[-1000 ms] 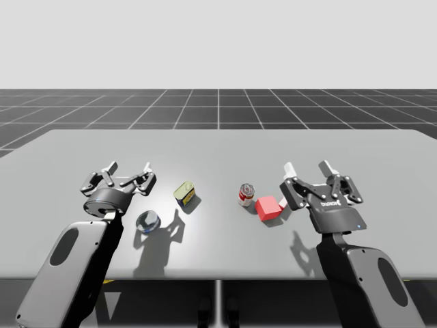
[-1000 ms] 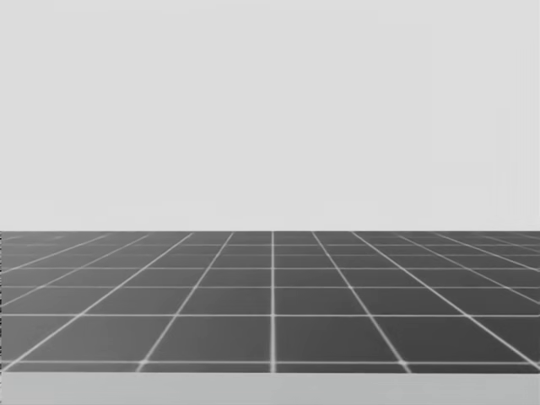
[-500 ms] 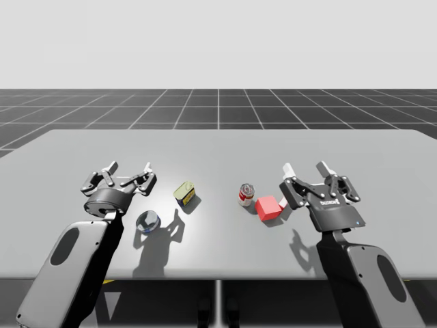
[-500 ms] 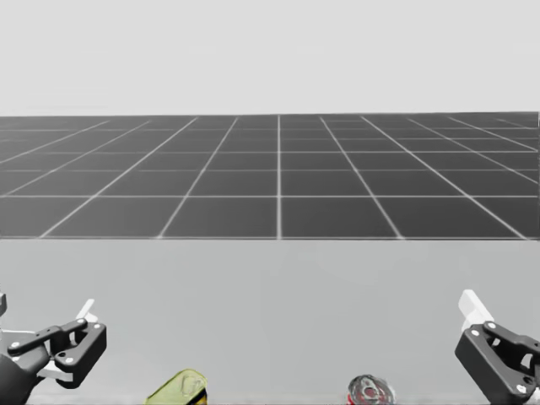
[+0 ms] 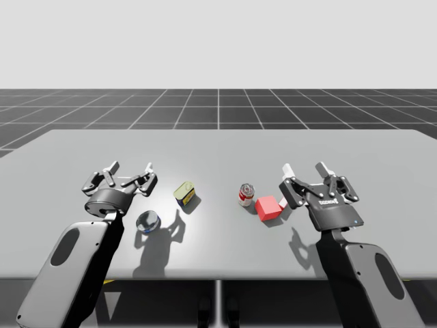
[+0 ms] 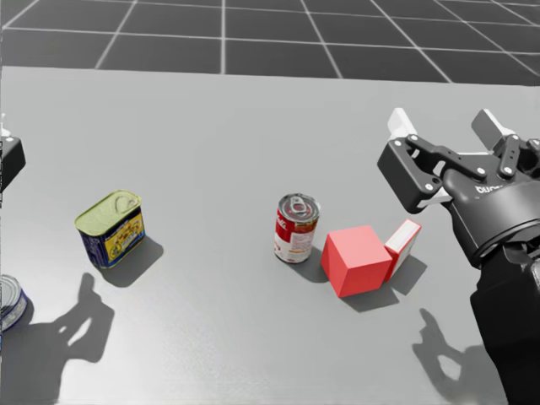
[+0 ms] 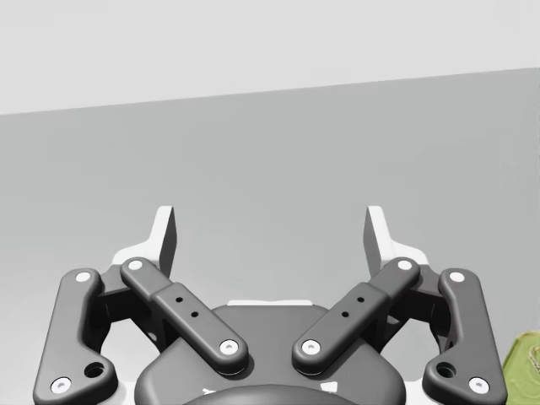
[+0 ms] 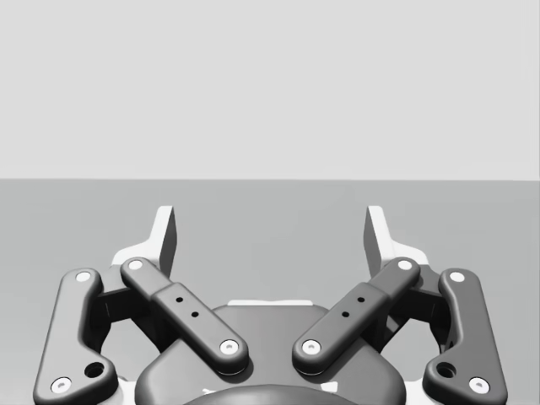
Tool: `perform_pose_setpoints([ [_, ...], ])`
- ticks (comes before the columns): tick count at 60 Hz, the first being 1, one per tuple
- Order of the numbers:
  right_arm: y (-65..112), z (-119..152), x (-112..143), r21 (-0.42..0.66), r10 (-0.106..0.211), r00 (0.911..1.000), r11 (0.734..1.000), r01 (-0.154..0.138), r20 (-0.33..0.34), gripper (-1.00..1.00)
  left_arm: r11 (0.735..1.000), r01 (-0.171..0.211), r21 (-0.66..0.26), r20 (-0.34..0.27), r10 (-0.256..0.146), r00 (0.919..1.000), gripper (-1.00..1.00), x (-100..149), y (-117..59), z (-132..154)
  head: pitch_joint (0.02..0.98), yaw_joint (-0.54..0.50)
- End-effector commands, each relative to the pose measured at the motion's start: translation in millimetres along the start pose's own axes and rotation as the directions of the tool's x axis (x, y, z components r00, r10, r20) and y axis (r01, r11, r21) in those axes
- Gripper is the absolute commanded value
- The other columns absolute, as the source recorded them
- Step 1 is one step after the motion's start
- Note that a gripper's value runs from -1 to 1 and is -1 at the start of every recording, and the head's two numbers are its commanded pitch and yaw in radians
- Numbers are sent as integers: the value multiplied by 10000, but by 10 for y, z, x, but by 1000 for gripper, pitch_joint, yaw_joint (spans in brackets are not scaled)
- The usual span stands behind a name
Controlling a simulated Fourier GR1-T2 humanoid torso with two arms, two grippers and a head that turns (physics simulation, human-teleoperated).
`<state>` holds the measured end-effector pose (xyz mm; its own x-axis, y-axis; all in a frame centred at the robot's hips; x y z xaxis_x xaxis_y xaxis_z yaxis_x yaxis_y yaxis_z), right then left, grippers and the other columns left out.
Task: Find the red cube and pick it up.
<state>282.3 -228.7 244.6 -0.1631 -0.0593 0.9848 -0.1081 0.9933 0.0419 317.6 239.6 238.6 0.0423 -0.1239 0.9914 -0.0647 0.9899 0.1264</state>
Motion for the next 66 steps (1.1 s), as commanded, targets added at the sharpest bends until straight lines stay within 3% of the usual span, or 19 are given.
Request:
perform_pose_setpoints([
  [1,-4,-7,-15,-7,26,10000,10000,-26,-47,-1000,9999,14,-102,9,-14,10000,-1000,3,-26,5,783,-191],
  [10,-8,-15,-21,-4,48,10000,10000,-48,-62,-1000,9999,-2,-167,21,3,10000,-1000,9,-54,9,837,-294],
  [19,-4,-12,7,87,-116,9999,9999,116,9,-1000,9998,8,-204,17,-7,10000,-1000,4,-81,4,847,-316],
  [23,8,-5,33,191,-405,9992,9990,404,69,-1000,9998,-14,-192,-2,14,10000,-1000,1,-87,1,836,-307],
  [24,31,14,46,344,-734,9973,9967,735,-51,-1000,9998,-17,-180,-15,17,10000,-1000,0,-91,8,831,-302],
  [29,88,105,90,483,-922,9951,9944,939,-361,-1000,9999,-24,-148,-34,23,10000,-1000,-4,-93,12,825,-296],
  [35,142,284,93,470,-557,9965,9972,587,-629,-1000,9999,-10,-154,-35,10,10000,-1000,-6,-96,15,826,-294],
  [46,276,668,-141,523,-428,9916,9974,494,-1217,-1000,9998,30,-186,-45,-30,10000,-1000,-11,-104,11,829,-293],
  [49,338,790,-220,653,-254,9908,9973,344,-1332,-1000,9998,39,-186,-46,-40,10000,-1000,-12,-105,11,830,-290],
  [57,429,969,-360,859,-77,9847,9960,230,-1740,-1000,9998,71,-163,-69,-72,10000,-1000,-17,-116,10,834,-283],
  [60,450,1024,-427,831,-178,9799,9959,349,-1988,-1000,9998,84,-158,-67,-85,9999,-1000,-18,-119,10,835,-283],
  [63,455,1061,-487,835,-30,9756,9963,218,-2194,-1000,9998,89,-162,-66,-91,9999,-1000,-18,-122,10,835,-282],
  [66,453,1088,-552,824,-148,9708,9960,355,-2396,-1000,9998,94,-152,-54,-95,9999,-1000,-17,-125,11,836,-280],
])
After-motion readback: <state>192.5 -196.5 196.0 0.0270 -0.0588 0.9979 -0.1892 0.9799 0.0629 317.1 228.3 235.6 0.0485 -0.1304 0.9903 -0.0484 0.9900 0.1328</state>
